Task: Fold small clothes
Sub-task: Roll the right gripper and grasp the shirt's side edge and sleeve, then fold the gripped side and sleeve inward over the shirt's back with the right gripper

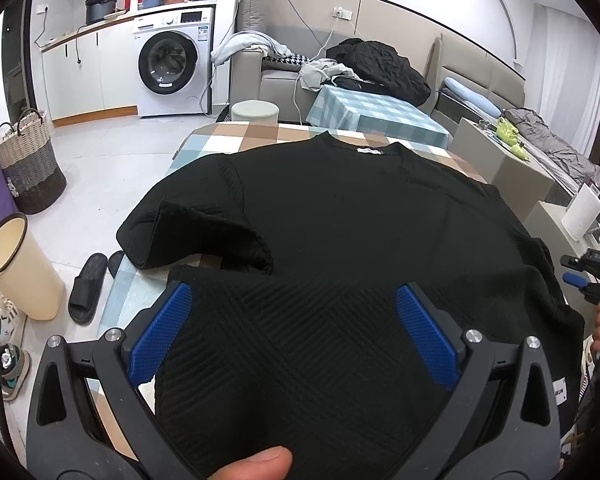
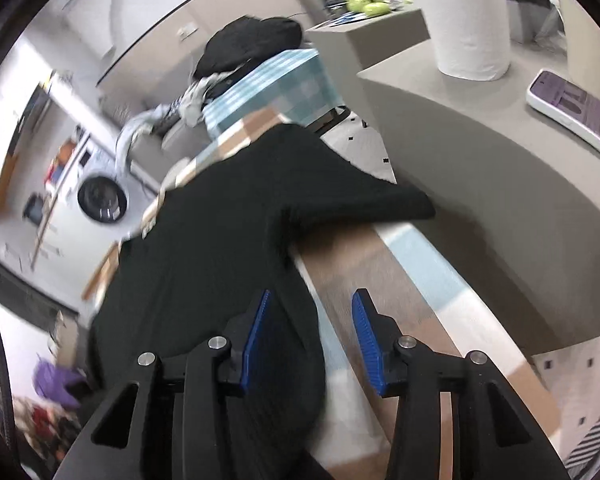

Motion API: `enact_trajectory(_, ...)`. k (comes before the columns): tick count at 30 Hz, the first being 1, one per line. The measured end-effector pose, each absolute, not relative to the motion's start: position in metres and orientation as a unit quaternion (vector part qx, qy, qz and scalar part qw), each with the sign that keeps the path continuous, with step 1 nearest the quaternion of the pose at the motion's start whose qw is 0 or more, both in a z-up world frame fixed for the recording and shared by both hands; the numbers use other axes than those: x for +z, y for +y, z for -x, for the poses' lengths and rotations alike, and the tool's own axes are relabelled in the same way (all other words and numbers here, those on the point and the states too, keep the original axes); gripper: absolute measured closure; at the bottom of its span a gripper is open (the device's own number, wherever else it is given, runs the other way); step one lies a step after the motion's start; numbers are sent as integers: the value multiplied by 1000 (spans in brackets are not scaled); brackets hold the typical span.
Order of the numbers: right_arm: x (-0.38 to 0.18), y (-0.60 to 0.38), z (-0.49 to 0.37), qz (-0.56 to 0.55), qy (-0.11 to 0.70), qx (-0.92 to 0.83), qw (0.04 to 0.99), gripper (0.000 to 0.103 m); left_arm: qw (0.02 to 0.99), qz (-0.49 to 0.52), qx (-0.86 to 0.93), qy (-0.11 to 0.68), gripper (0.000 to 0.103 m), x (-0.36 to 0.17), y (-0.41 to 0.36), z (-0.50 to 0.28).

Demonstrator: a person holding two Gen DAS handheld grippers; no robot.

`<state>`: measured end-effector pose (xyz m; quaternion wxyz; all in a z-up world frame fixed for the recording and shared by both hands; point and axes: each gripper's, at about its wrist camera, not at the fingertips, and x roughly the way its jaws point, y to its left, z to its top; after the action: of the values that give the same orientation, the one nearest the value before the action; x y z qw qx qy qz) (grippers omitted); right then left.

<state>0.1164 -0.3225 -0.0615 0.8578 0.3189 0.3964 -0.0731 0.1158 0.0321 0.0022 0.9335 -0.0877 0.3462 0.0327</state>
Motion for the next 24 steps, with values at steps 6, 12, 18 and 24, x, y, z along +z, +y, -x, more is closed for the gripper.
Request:
enact_trajectory(6, -74, -340, -143, -374, 375, -97, 842, 59, 929, 94, 38, 356, 1, -6, 36, -122)
enact_trajectory(12, -77, -343, -164, -389, 370, -109, 836, 59, 929, 91, 43, 357, 1, -9, 39, -122)
enact_trajectory(18, -88, -354, -178, -393, 373, -141, 829, 66, 928, 90, 45, 359, 1, -11, 40, -120)
enact_trajectory(24, -87, -345, -174, -361, 392, -98, 840, 98, 929, 85, 43, 358, 1, -9, 35, -117)
